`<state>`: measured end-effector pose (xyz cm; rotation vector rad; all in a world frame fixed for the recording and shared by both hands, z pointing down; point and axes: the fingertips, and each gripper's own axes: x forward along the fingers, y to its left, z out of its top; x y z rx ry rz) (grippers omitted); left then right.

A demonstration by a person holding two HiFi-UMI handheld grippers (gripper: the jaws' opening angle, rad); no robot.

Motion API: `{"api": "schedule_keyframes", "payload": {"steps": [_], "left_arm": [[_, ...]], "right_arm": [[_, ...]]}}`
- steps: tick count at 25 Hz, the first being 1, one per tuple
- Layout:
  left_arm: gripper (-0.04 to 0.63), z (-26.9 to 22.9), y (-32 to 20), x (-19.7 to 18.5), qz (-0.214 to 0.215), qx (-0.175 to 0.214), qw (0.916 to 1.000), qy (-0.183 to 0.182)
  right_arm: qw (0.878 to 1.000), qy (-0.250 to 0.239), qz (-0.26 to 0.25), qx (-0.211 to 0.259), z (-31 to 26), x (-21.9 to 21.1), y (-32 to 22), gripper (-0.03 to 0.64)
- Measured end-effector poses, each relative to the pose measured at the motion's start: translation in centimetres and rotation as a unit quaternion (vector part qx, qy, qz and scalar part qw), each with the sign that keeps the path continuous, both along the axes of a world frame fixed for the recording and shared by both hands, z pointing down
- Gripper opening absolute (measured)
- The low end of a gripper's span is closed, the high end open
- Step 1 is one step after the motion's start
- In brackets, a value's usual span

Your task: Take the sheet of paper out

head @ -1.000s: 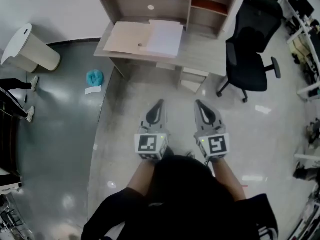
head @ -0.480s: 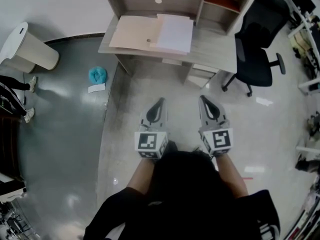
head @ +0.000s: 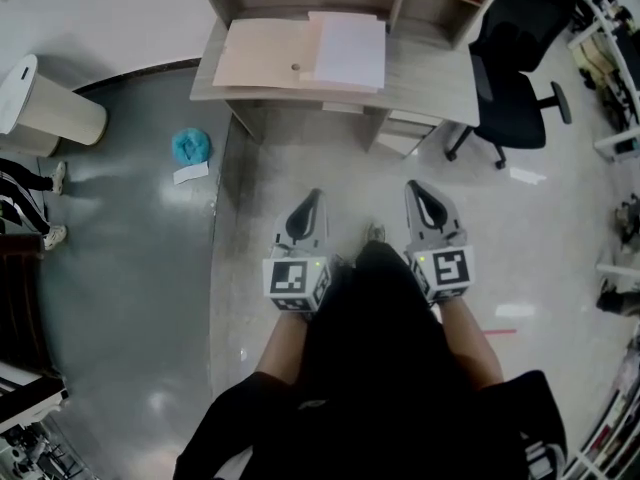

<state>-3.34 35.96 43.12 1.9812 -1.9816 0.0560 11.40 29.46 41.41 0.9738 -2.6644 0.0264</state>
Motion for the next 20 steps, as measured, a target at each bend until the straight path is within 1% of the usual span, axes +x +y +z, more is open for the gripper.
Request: {"api": "schedule_keyframes", "payload": {"steps": [5, 11, 15, 20], "left_arm": [[0.049, 1.2, 0.4, -1.1, 0.000, -0.009, 1.0000, -0.002], [0.049, 1.1, 0.2, -2.8, -0.015, -0.011, 0.9998, -0.012], [0.049, 0.9, -0.9, -3.9, -0.015, -0.012, 0.9995, -0.025], [0.049, 1.6, -3.4, -4.4, -0.006, -0.025, 0.9994, -0.025]], "right_arm": [[1.000, 0.001, 0.003, 0.000, 0.3, -1.1, -0.8, 0.017], [1.000, -0.001, -0.017, -0.002, 1.0, -3.1, -1.6, 0.017], [1.000, -0.012, -0.028, 0.002, 0.6, -5.1, -2.8, 0.017], [0.999, -0.014, -0.034, -0.005, 1.4, -6.2, -4.7, 0.017]]}}
